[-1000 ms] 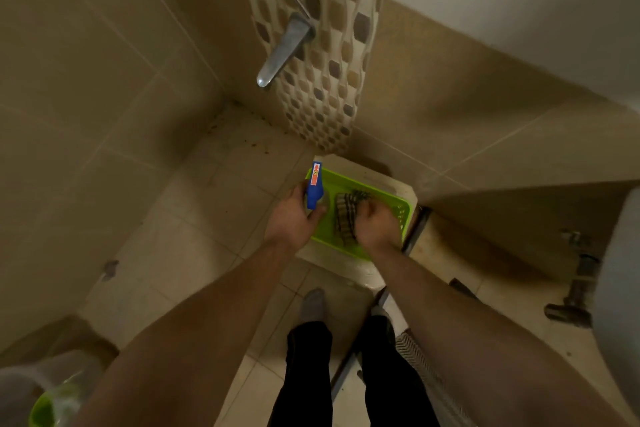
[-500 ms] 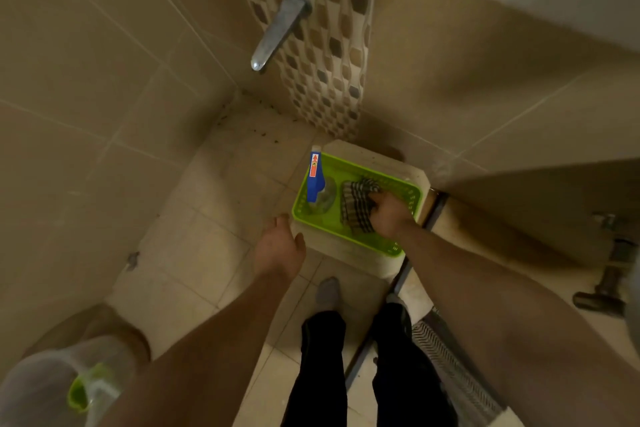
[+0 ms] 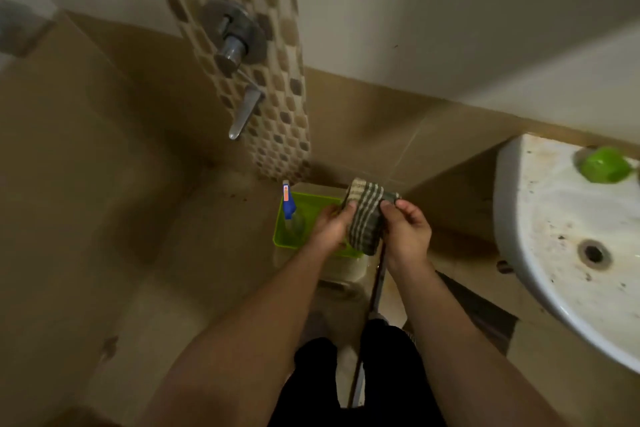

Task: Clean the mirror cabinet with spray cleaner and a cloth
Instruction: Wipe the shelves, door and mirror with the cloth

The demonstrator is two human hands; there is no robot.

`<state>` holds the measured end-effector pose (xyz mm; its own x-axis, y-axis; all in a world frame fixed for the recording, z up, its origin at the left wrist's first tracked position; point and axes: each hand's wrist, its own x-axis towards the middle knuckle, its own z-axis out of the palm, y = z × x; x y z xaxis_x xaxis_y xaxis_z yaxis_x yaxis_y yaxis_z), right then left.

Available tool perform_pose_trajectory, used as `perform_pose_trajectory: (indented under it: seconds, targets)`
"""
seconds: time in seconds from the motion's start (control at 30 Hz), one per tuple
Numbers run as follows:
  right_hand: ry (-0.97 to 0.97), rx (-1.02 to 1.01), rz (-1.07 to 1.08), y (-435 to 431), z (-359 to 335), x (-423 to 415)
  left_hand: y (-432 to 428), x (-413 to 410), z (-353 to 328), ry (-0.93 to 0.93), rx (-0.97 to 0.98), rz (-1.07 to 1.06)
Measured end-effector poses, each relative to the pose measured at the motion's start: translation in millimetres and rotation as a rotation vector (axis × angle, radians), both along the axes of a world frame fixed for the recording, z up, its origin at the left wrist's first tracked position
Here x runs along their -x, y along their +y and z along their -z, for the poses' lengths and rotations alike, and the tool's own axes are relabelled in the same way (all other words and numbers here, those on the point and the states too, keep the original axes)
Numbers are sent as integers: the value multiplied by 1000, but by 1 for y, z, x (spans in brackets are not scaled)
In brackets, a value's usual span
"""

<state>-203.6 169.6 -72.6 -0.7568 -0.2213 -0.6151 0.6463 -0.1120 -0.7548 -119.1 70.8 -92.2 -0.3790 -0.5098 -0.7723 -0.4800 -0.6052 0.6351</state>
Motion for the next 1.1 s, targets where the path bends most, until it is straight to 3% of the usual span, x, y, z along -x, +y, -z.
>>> perform_pose_trajectory:
  seconds: [0.1,0.2,0.3,0.43,0.6,0.7,0.83,0.93,1.1]
  targets:
    - [-151,199,85,25,-26,6,15,14,-33,146,-51,77]
    - [-96,261,58,57,-45,11,40,29,-55,257,-2,53]
    - [56,128,30,90,-64,21,78,48,-74,354,97,35]
    - [227,-32,-32,133,-89,39,137,80,-106,344,319,135]
    - [223,109,-111,234,-136,82,236,128,-162,500,532,474]
    - [191,248,-34,309,-160,104,297,148,-185,584,462,546]
    - [178,209,87,398,-181,118,383,179,-205,577,520,641]
    - [166,283,204,432,-195,127,419,198,-220,525,537,584]
    - [90,583,349,471,-220,155,442,226,-239,531,308,511]
